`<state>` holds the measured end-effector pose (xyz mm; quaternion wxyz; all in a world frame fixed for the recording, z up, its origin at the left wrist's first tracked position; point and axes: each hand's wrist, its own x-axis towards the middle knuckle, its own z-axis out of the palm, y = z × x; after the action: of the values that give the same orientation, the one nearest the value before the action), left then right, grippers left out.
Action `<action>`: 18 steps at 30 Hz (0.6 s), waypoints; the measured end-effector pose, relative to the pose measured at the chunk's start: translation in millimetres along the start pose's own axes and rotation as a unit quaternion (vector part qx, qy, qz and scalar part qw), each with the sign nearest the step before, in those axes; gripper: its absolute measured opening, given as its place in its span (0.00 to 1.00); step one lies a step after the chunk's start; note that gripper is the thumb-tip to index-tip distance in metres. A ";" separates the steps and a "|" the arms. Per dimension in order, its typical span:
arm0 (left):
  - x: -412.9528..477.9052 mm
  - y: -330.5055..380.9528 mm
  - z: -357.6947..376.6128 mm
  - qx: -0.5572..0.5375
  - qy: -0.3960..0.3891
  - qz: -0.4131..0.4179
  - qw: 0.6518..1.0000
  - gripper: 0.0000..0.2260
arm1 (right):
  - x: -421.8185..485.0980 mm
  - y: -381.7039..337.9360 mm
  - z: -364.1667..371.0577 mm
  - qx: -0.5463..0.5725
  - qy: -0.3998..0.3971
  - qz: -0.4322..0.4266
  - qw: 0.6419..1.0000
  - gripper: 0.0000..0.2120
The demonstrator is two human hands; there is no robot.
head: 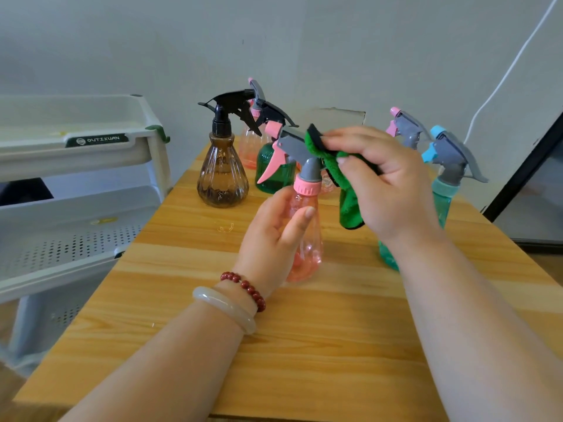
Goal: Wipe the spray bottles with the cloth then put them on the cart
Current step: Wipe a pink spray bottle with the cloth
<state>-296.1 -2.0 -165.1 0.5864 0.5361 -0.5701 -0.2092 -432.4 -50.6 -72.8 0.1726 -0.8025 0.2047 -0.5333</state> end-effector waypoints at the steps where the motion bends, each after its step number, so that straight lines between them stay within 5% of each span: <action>1: -0.1 0.4 0.6 0.003 0.001 -0.001 1.000 0.14 | 1.4 -1.8 -0.6 -0.014 -0.004 -0.004 1.000 0.18; 8: -0.6 0.6 -0.4 -0.001 0.012 -0.018 1.000 0.21 | 29.8 -14.5 19.0 -0.038 -0.092 -0.033 0.994 0.17; 12: -0.8 -0.3 0.9 -0.004 0.012 -0.010 1.000 0.27 | 5.2 -5.8 14.4 0.034 -0.029 0.005 0.999 0.18; 18: -0.4 2.0 1.2 -0.019 0.014 -0.009 1.000 0.19 | -16.7 2.2 12.4 -0.008 0.017 -0.011 1.000 0.17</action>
<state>-298.0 -1.4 -163.8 0.6024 0.5328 -0.5532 -0.2174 -427.1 -43.2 -91.6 0.1566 -0.7968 0.2027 -0.5473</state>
